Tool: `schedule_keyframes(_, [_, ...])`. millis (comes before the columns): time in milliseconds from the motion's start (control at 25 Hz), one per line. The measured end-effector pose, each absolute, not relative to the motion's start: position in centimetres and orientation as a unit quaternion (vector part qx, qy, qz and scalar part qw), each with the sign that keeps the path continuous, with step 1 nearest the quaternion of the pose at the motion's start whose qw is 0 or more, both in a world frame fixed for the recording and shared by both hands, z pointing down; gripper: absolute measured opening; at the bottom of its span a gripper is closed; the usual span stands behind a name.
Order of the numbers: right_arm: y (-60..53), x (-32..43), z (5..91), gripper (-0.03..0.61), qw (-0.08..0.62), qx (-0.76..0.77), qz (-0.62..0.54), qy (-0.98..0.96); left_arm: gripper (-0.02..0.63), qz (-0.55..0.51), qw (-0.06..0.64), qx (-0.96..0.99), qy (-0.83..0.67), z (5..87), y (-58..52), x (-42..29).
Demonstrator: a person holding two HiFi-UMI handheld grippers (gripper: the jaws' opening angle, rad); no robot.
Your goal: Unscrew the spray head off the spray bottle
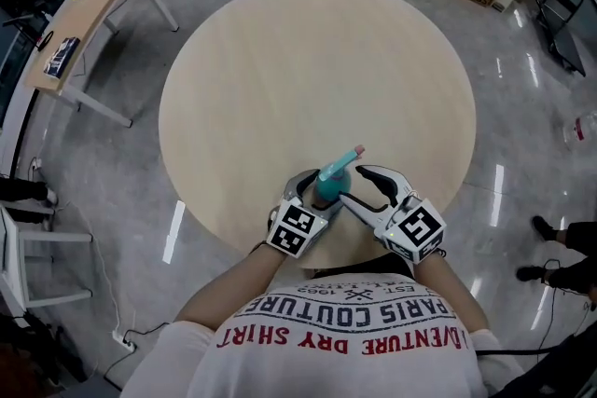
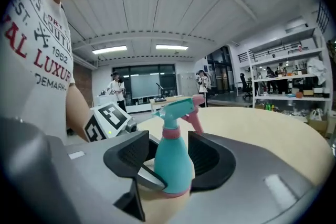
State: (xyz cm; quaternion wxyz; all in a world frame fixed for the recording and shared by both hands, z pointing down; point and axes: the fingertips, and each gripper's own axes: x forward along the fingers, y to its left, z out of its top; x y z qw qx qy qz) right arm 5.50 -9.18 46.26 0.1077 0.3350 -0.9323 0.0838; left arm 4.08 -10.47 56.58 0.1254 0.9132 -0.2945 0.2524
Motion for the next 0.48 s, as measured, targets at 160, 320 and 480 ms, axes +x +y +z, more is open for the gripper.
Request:
schedule_keyframes(160, [-10.3,4.1,46.8,0.221,0.103,0.363,0.093,-0.921,0.339,0.254,0.122,0.900,-0.331,56.5,-10.3,4.5])
schedule_keyframes(320, [-10.4,3.2,46.8,0.143,0.119,0.375,0.074,-0.916,0.339,0.255,0.119,0.898,-0.338,56.6,-9.5,4.3])
schedule_keyframes(480, [-9.2,3.1,46.8,0.135,0.126,0.340,0.069,-0.929,0.339,0.250,0.106,0.909,-0.315,56.6,-8.4,4.5])
